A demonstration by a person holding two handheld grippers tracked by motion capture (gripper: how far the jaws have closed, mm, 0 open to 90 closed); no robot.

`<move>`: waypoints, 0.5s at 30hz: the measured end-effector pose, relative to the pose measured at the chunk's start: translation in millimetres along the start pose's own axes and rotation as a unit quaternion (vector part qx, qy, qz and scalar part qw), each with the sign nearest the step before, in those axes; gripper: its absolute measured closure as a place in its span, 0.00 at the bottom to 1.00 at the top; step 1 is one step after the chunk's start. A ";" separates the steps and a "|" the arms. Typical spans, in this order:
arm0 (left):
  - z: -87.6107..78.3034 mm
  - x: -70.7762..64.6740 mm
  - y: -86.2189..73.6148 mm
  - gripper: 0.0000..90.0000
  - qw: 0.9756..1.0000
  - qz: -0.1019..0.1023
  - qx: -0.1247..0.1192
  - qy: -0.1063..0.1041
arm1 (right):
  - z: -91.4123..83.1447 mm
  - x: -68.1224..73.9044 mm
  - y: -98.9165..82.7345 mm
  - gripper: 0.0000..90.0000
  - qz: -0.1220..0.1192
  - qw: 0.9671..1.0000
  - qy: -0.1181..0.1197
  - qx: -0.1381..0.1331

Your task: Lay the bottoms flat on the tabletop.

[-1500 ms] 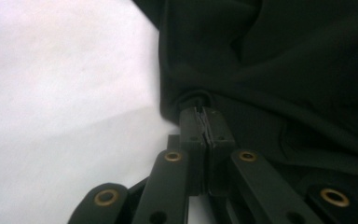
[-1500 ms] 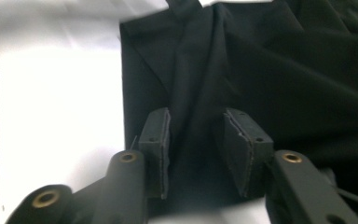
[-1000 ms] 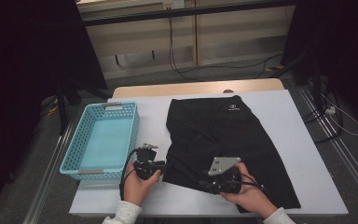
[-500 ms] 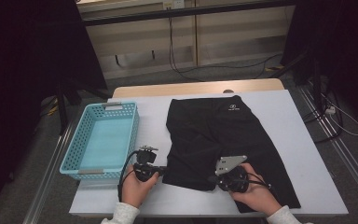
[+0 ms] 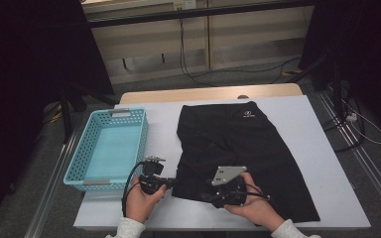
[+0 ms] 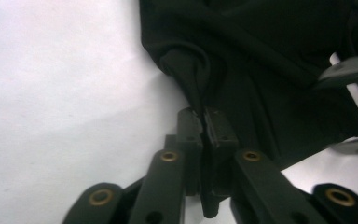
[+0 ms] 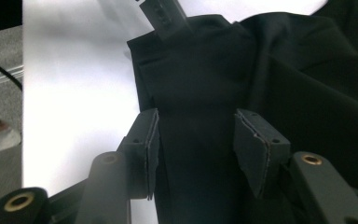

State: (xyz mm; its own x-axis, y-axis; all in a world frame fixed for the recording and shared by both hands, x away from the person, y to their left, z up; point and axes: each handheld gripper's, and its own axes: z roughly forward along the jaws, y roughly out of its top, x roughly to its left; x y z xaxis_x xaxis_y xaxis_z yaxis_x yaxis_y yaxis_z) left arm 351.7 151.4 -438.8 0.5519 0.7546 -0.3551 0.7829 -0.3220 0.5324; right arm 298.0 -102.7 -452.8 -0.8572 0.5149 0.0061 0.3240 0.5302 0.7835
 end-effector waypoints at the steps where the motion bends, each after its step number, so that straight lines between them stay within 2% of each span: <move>1: -1.4 1.0 0.8 0.90 1.000 -0.002 -0.004 0.001 | 6.6 1.1 1.4 0.56 0.000 1.000 0.002 0.002; 3: -4.6 2.7 3.1 0.77 1.000 -0.009 -0.017 0.004 | 16.4 3.4 3.0 0.54 -0.003 1.000 0.006 0.006; 4: -4.9 2.5 3.8 0.74 1.000 -0.011 -0.022 0.004 | 20.2 4.8 3.6 0.54 -0.004 1.000 0.009 0.008; 6: -4.4 1.8 6.8 0.62 1.000 -0.006 -0.025 0.006 | 25.7 7.7 4.0 0.50 -0.012 1.000 0.011 0.018; 7: -3.4 1.3 8.5 0.59 1.000 -0.006 -0.027 0.003 | 27.2 9.0 3.6 0.50 -0.015 1.000 0.008 0.018; 10: 0.5 -0.2 12.6 0.50 0.999 0.002 -0.035 0.012 | 26.6 9.2 4.5 0.63 -0.007 1.000 0.004 0.023; 15: 2.4 -1.9 17.0 0.34 0.998 0.013 -0.053 0.025 | 26.2 8.2 4.6 0.73 0.004 1.000 -0.002 0.024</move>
State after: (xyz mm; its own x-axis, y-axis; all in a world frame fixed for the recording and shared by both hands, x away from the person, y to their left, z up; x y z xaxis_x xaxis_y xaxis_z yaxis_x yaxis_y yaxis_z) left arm 364.7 143.2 -431.0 0.5546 0.7750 -0.3029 0.7322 -0.2816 0.6201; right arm 302.9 -78.4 -465.5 -0.8526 0.5225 0.0102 0.3508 0.5578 0.7522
